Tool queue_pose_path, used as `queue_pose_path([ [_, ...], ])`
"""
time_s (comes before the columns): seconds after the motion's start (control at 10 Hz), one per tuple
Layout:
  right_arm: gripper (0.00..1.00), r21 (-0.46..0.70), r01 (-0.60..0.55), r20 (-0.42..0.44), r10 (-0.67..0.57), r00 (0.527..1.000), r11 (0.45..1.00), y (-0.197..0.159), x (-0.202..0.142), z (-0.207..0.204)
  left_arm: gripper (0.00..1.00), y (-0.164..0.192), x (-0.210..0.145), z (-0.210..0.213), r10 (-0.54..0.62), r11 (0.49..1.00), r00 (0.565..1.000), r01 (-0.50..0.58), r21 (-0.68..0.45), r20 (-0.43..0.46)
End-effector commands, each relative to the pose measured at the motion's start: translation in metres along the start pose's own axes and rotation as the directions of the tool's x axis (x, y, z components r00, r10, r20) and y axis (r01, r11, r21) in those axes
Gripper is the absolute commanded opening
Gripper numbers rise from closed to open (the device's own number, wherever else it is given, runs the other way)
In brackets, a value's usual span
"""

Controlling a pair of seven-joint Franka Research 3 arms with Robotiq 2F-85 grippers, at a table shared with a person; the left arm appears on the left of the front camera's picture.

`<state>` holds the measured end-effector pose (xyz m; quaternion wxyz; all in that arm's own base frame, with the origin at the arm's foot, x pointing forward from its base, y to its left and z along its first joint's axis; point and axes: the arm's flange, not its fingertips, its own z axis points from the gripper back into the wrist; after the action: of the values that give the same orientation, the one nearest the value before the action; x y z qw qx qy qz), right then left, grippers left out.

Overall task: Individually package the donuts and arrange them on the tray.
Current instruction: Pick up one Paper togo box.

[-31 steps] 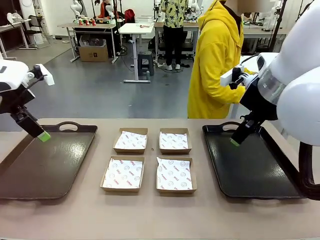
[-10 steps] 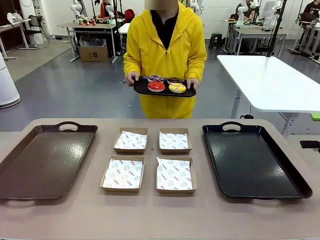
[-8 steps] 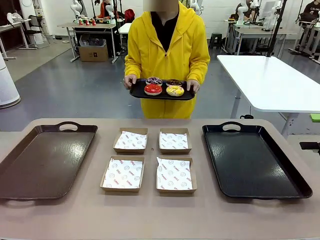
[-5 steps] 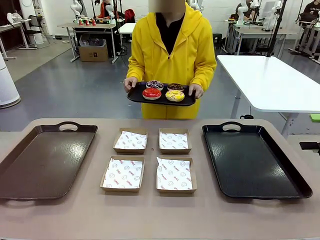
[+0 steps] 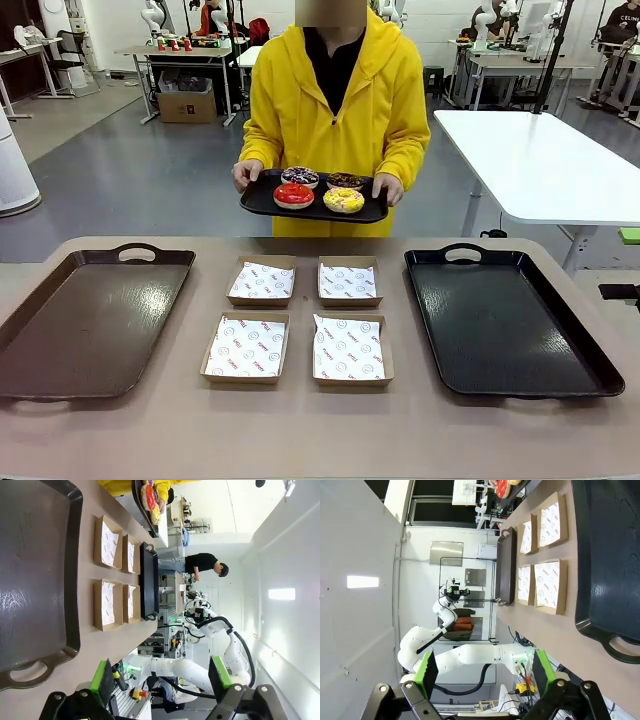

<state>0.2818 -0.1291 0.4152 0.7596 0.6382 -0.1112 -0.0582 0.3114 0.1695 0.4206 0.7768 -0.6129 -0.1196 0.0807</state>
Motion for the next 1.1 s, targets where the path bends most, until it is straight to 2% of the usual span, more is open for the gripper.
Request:
queue_pose_path([
  [0.0,1.00,0.018,-0.010,0.003,0.010,1.000,1.000,0.0006,0.0007,0.0005,1.00,-0.0004,0.0011,-0.0004,-0.004,1.000,1.000,0.004,-0.003,0.021],
  [1.0,1.00,0.018,-0.010,0.003,0.010,1.000,1.000,0.0006,0.0007,0.0005,1.00,-0.0004,0.0011,-0.0004,-0.004,1.000,1.000,0.004,-0.003,0.021],
])
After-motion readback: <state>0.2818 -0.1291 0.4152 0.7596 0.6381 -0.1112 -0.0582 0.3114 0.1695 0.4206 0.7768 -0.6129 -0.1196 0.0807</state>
